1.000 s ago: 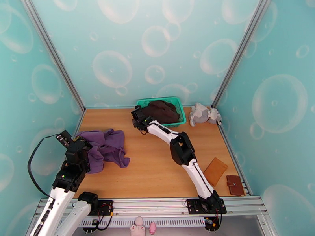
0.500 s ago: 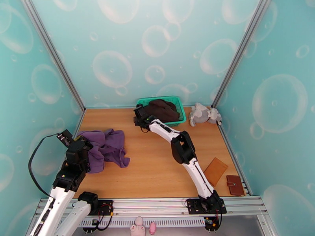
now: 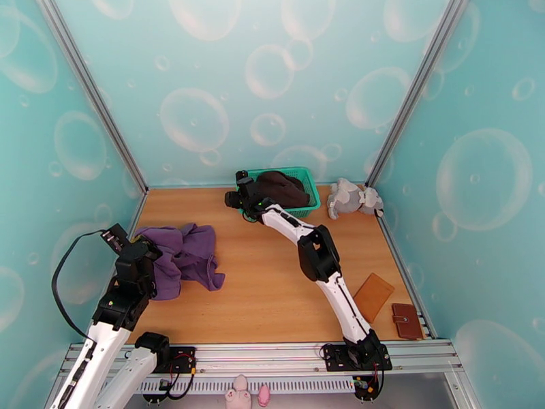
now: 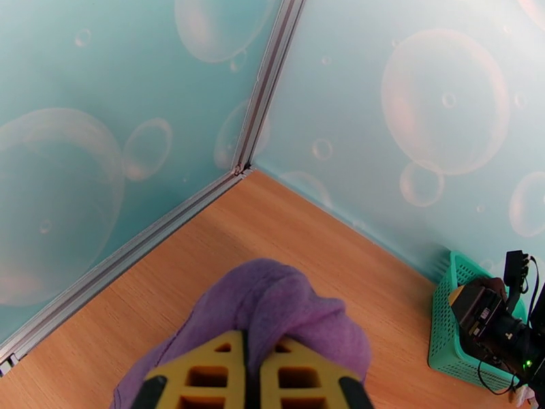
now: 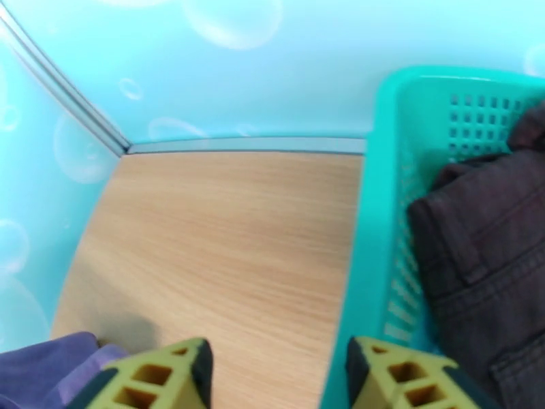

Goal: Fold and stack the trousers

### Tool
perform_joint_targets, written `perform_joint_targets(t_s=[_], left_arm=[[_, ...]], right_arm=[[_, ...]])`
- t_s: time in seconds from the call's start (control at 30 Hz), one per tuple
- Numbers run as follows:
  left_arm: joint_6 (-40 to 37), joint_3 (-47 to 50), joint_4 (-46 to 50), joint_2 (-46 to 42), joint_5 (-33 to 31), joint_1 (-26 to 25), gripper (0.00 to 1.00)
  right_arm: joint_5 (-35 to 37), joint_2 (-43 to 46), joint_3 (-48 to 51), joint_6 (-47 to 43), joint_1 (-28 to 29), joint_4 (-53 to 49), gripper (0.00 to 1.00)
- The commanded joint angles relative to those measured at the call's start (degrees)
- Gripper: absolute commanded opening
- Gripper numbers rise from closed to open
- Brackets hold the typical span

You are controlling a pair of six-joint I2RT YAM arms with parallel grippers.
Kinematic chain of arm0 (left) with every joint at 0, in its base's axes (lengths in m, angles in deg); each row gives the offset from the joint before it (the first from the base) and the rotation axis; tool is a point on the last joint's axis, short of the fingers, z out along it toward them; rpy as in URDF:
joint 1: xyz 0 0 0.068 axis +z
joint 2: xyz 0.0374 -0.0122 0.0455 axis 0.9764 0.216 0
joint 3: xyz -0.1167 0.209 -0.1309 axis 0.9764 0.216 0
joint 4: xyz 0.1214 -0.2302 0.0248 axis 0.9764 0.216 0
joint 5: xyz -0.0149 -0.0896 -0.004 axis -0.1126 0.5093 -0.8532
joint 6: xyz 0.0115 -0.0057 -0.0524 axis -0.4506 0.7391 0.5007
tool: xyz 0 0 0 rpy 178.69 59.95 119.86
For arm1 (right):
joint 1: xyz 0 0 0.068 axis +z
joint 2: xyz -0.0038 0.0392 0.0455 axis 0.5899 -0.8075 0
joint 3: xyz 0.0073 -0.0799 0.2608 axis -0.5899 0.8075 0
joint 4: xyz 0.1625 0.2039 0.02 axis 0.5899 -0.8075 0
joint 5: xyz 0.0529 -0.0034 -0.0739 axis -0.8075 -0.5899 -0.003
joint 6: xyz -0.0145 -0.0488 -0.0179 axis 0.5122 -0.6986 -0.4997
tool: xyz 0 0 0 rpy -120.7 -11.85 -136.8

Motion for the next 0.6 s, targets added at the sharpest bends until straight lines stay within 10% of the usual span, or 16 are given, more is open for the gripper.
perform_joint_targets(t_s=[0.0,0.33,0.57], left_arm=[[-1.4,-1.4,-2.2,0.1,0.6,0.1,0.0],[-4.6,-7.6,5.5,0.9,1.1,0.2,0.0],[-8.2,-14.9,7.3,6.2,32.6,-2.8,0.0]], right_arm=[[-1.2,5.1,1.4,-2.1,1.2,4.3,0.76],[3.3,29.8,27.7,-7.2,4.2,15.9,0.91],[10.3,53.1,57.4,-4.1,5.0,18.0,0.93]])
